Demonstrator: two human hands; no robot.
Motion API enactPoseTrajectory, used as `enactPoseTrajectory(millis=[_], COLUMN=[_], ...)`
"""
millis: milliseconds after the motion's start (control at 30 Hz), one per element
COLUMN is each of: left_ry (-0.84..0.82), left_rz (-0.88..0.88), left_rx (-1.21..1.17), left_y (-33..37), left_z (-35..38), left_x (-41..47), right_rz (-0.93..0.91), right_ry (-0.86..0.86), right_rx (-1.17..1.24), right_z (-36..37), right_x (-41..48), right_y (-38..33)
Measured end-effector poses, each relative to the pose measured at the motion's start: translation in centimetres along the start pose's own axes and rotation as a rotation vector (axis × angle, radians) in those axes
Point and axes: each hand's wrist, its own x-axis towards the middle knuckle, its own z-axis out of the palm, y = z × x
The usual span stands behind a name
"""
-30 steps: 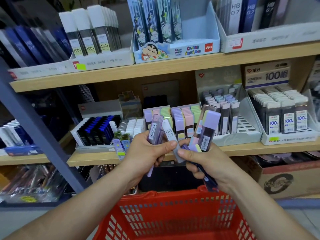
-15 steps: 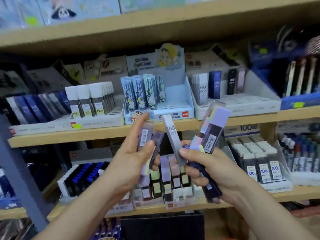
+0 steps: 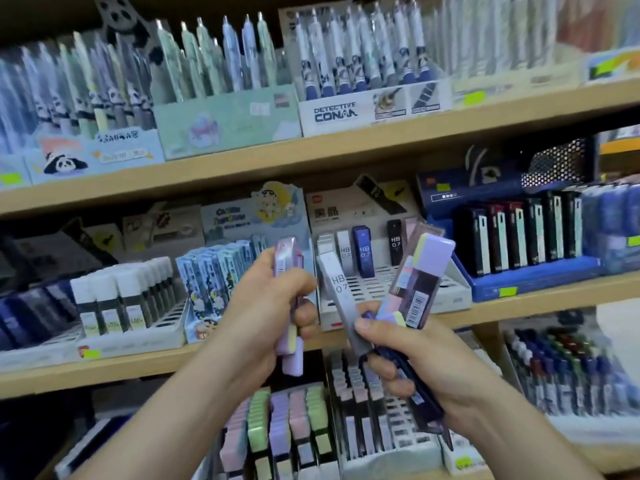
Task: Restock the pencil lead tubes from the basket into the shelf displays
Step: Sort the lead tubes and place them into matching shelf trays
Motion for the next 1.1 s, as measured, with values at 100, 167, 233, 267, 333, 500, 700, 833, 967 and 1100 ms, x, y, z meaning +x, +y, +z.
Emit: enactPoseTrajectory(millis=[100,167,233,267,333,500,700,833,967,1100], left_ry=[0.087,0.088,0.087,0.097,0.159,0.359,0.28,0.2,0.139,0.12], left_rz=[0.107,0.141,0.102,0.09,0.132,0.357,0.369,0.347,0.289,0.422], left_rx=[0.282,0.436,0.477,0.463,0.446,0.625,0.704,0.824,0.892,1.102], left_y=[0.0,0.5,1.1,1.4,2.1,3.2,2.5,2.4,2.4,1.9], left_z=[0.8,1.1,1.5,1.5,1.2,-0.4,0.2,0.5,0.7,0.5], left_x=[1.4,1.9,2.3,2.5,2.9,4.1,4.7,4.7,5.1,5.2], right_rz=[-0.002,0.002,0.002,-0.003,-0.028,-0.007,0.055,0.092,0.137,0.186], right_ry=[-0.022,-0.035,-0.034,-0.031,-0.023,-0.05,-0.118,-0.177,-0.273,-0.331], right_rx=[-0.003,-0.01,-0.015,-0.015,-0.005,0.017,0.036,0.088,0.112,0.124], right_z=[-0.8,-1.3,-1.8,-2.1,-2.6,-3.7,-3.8,-3.9,-3.6,-2.8], right_x=[0.5,0.9,1.1,1.1,1.1,1.0,1.0,0.9,0.9,0.9], right_y=[-0.2,-0.1,-0.2,-0.4,-0.8,-1.0,-0.6,-0.7,-0.6,-0.2])
